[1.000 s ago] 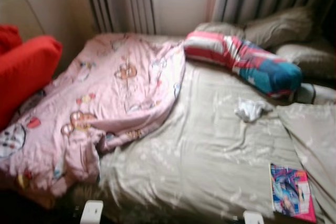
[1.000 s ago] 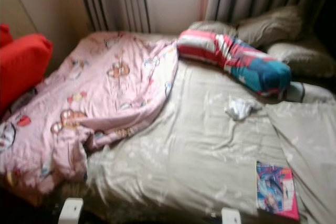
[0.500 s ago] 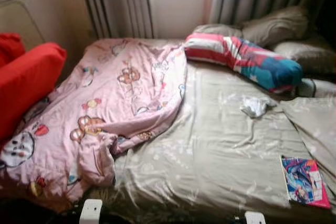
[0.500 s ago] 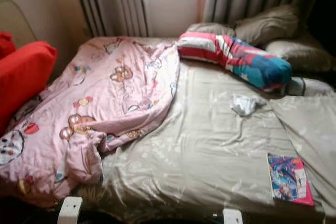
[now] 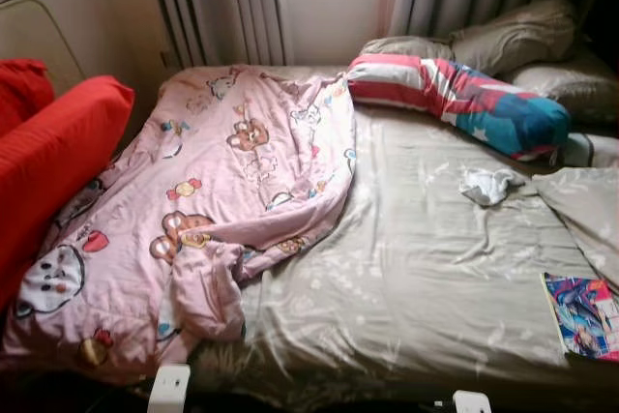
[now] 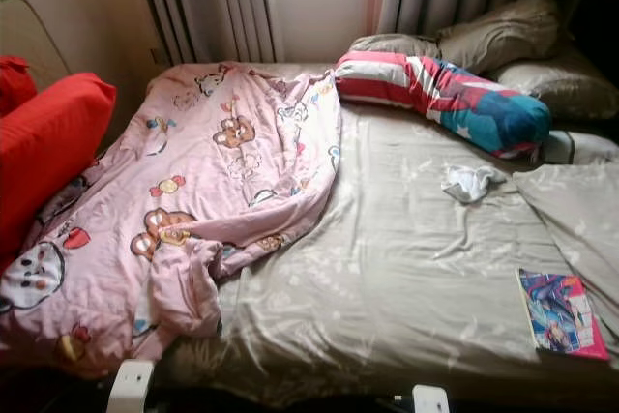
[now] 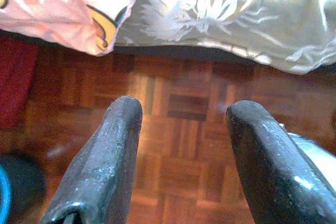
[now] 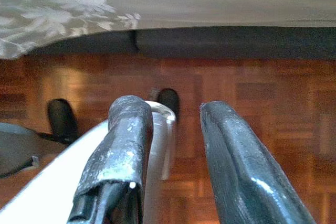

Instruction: Clean up the room

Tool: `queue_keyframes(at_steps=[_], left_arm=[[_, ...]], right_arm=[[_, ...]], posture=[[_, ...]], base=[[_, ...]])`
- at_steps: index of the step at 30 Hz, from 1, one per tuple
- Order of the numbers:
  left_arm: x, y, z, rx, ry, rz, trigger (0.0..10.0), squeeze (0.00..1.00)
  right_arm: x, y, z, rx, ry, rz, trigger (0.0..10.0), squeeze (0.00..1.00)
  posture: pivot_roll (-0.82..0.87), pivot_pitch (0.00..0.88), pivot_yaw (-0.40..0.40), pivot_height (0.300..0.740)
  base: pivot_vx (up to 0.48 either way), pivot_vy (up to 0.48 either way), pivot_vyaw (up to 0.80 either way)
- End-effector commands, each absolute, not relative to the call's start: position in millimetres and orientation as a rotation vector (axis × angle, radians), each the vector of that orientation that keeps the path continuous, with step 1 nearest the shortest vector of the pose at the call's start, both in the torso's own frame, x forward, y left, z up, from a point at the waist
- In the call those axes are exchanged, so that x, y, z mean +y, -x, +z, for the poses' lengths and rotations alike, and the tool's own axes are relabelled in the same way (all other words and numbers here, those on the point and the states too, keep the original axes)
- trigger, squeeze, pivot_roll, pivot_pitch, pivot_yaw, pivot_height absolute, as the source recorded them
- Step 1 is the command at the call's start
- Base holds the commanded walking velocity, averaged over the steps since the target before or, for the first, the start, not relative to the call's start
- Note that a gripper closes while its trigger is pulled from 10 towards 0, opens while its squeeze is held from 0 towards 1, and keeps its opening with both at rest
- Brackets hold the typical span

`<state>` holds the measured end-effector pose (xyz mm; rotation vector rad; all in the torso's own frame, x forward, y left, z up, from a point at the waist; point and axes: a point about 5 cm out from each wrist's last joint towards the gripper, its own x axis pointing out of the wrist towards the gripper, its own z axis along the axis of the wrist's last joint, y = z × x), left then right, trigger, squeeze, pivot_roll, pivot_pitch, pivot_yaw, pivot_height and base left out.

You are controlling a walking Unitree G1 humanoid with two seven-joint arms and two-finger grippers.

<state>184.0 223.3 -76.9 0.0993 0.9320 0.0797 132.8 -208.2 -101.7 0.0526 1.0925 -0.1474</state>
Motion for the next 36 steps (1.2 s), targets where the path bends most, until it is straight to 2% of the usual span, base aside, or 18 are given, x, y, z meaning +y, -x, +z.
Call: queue_keyframes(at_steps=[1,36], left_arm=[[228.8,-177.6,-79.1,0.963,-0.105,0.095,10.0,0.0],[227.2,-174.7,-80.8,0.972,-0.105,0.087,10.0,0.0]], right_arm=[[-203.6,-136.7,-101.1,1.08,-0.058,-0.135,10.0,0.0],[-204.7,-134.5,-101.5,1.091,0.002,-0.093,10.0,0.0]], posture=[[-0.1,0.0,0.044,0.74],[-0.1,0.0,0.032,0.74]], base=[[0.0,0.319,0.0],[0.0,0.347,0.0]])
